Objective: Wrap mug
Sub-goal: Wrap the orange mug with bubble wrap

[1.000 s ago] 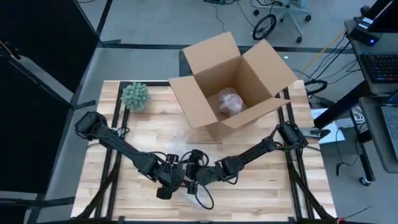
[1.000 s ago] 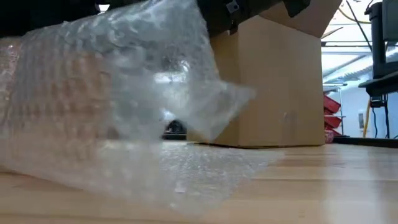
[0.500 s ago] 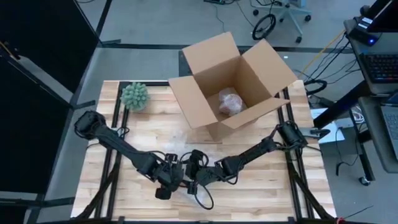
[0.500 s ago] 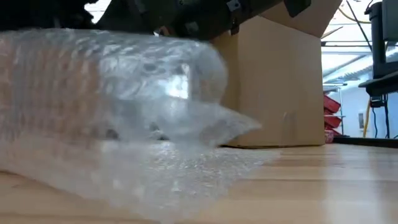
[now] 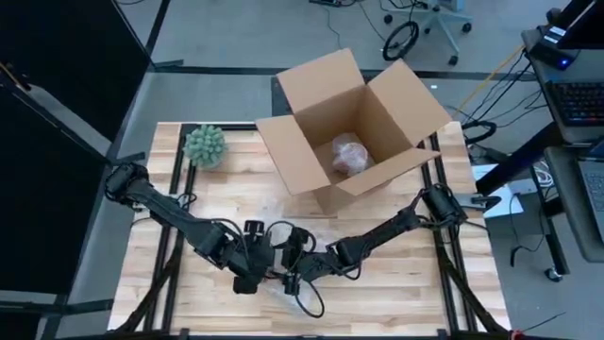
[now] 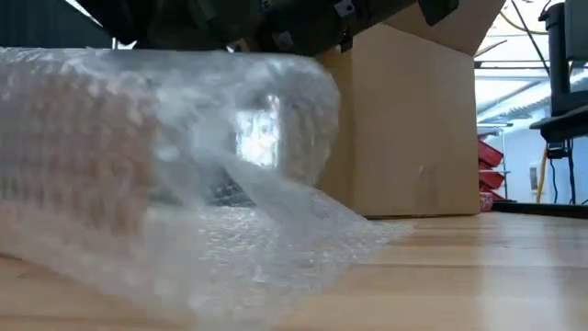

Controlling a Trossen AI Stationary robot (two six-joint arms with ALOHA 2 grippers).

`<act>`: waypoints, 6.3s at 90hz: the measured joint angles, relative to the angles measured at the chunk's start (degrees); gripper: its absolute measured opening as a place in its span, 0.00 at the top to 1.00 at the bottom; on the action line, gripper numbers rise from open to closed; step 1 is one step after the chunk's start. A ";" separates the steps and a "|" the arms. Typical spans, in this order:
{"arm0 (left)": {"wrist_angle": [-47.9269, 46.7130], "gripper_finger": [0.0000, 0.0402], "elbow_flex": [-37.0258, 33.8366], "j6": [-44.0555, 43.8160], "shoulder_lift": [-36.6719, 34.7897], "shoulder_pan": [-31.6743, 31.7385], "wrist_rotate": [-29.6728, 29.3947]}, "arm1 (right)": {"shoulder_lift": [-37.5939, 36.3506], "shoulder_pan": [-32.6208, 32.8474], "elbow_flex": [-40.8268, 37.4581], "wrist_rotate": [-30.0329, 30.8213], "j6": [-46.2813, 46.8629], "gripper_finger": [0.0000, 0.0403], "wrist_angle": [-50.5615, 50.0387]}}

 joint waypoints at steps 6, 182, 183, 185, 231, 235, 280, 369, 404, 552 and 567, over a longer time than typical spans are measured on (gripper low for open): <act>-1.97 0.57 -0.70 -1.06 0.22 0.00 0.22 | 0.01 0.00 0.02 0.00 0.00 0.20 -0.02; 16.29 0.57 -13.26 -1.29 1.44 2.75 2.79 | 0.32 -4.00 0.16 -4.17 1.73 0.20 -1.26; 15.86 0.57 -13.04 -1.31 1.44 2.75 2.78 | 0.32 -4.00 0.17 -4.17 1.73 0.20 -1.31; 15.15 0.57 -12.60 -1.29 1.44 2.75 2.77 | 0.32 -4.00 0.17 -4.18 1.73 0.20 -1.39; 4.36 0.57 -3.74 -1.79 -1.22 -0.59 -2.35 | 0.36 -3.98 0.13 -4.44 1.46 0.20 -1.64; 4.16 0.57 -3.65 -2.73 -2.16 -1.29 -2.50 | 0.36 -3.98 0.09 -4.45 1.46 0.20 -1.65; 4.32 0.57 -10.78 -9.16 -0.52 -2.75 -3.91 | 0.50 -4.04 0.07 -4.22 0.61 0.20 -1.36; 29.19 0.57 -22.48 -8.99 5.23 4.60 4.33 | -0.97 -3.93 -0.07 -4.76 -0.17 0.20 -2.21; 27.14 0.57 -19.78 -6.88 3.42 3.86 4.82 | -1.06 -3.89 -0.06 -4.75 0.00 0.20 -2.52; 24.47 0.57 -21.30 -10.34 -0.37 2.16 -1.27 | -1.09 -4.02 0.15 -4.44 0.49 0.20 -4.48; 28.52 0.57 -21.17 -7.83 4.99 2.53 -0.03 | -1.10 -4.00 0.09 -4.56 0.42 0.20 -4.62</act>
